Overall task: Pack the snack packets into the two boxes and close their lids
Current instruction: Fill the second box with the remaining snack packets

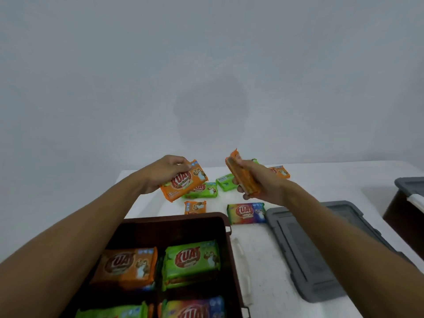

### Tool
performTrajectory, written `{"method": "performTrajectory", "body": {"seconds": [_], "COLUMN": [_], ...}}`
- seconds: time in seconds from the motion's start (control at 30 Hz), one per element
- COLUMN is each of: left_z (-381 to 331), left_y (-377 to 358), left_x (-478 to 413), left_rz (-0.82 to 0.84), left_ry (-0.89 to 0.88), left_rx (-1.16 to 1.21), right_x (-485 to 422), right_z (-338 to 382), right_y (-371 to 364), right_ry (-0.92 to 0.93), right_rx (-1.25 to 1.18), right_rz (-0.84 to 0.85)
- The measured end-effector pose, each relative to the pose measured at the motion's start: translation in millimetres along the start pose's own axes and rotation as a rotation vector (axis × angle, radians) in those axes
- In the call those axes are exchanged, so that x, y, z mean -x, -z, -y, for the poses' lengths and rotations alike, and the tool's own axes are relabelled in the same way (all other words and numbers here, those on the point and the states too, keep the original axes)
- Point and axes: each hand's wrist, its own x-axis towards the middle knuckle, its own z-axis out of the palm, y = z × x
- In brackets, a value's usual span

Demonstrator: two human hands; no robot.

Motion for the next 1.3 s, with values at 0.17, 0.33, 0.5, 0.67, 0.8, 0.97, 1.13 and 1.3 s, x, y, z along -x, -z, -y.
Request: {"method": "performTrajectory", "body": {"seconds": [0.17,0.33,0.5,0.67,0.8,0.97,1.13,1.3], "left_z": [8.6,23.0,34.3,41.5,57.4,79.7,90.6,94.1], "left_y": [11.8,25.4,25.7,21.2,10.6,9.4,8.2,4.1], "left_x": [38.5,78.8,110.5,134.3,138.4,150.1,158.0,163.3], "left_rz": [0.032,0.215,0.330,0.375,0.345,0.233,0.022,-0.011], "left_ry": [-0.082,-0.085,-0.060,-0.105,-0.224,-0.256,-0.458,-0.524], "left_rx": [0.005,-0.024,0.014,-0.414,-0.830,-0.906,-1.265,-1.410], "right_x": [31.6,62.6,79.5,83.1,71.7,66.4,72.6,79.1], "right_z": [14.0,11.8,1.2,-5.7,-20.4,-44.6,-55.3,-55.4], "right_y": [-54.4,-90.9,-116.5,-140.1,-155.9,-165.9,-166.3,-166.9], "right_ry": [0.137,0.161,0.267,0.325,0.271,0.334,0.553,0.476], "right_rx": [0.194,0.412,0.874,1.246,1.426,1.544,1.613,1.592], "right_rz": [-0.074,-0.028,0.074,0.088,-0.008,-0.138,-0.274,-0.140]}}
